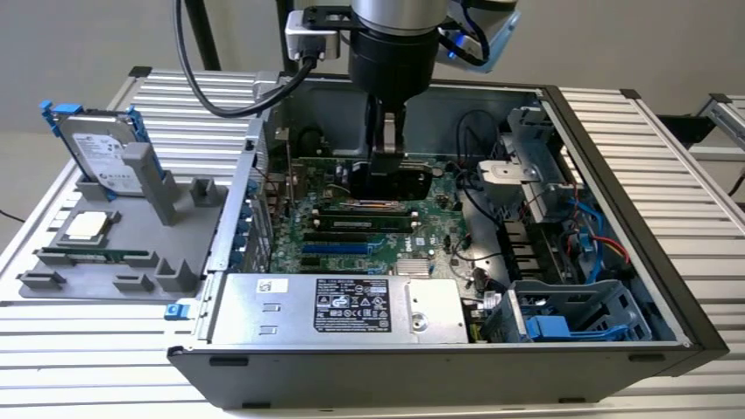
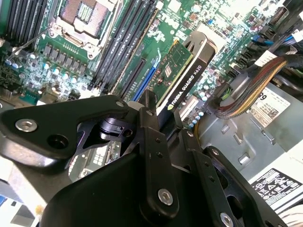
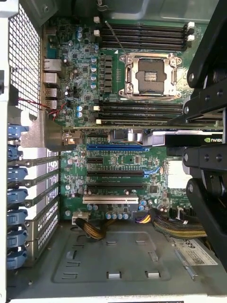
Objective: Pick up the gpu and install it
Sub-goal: 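Insert the gpu into the slot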
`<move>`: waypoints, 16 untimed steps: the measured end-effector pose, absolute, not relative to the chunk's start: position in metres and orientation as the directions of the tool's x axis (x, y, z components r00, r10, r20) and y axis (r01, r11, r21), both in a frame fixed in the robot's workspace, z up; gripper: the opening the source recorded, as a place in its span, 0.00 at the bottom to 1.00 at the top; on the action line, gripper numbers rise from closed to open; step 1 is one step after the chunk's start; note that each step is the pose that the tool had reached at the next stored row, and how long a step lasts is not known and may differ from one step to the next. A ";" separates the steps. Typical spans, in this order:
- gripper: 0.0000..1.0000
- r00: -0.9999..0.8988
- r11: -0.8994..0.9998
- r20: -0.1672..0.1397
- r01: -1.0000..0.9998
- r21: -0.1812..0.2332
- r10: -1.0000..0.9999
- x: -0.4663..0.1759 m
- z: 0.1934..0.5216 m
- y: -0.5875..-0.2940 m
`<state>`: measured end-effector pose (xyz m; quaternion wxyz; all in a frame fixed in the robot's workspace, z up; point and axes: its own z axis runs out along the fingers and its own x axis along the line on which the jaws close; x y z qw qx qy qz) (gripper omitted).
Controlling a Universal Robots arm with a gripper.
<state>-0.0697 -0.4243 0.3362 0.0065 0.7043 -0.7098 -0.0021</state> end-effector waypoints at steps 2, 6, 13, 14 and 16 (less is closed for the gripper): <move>0.00 -0.008 0.008 0.006 -1.000 0.012 -1.000 -0.070 0.336 -0.424; 0.00 -0.008 0.008 0.006 -1.000 0.012 -1.000 -0.070 0.336 -0.424; 0.00 -0.008 0.008 0.006 -1.000 0.012 -1.000 -0.070 0.334 -0.424; 0.00 -0.008 0.008 0.006 -1.000 0.012 -1.000 -0.070 0.332 -0.424; 0.00 -0.008 0.008 0.006 -1.000 0.012 -1.000 -0.070 0.329 -0.424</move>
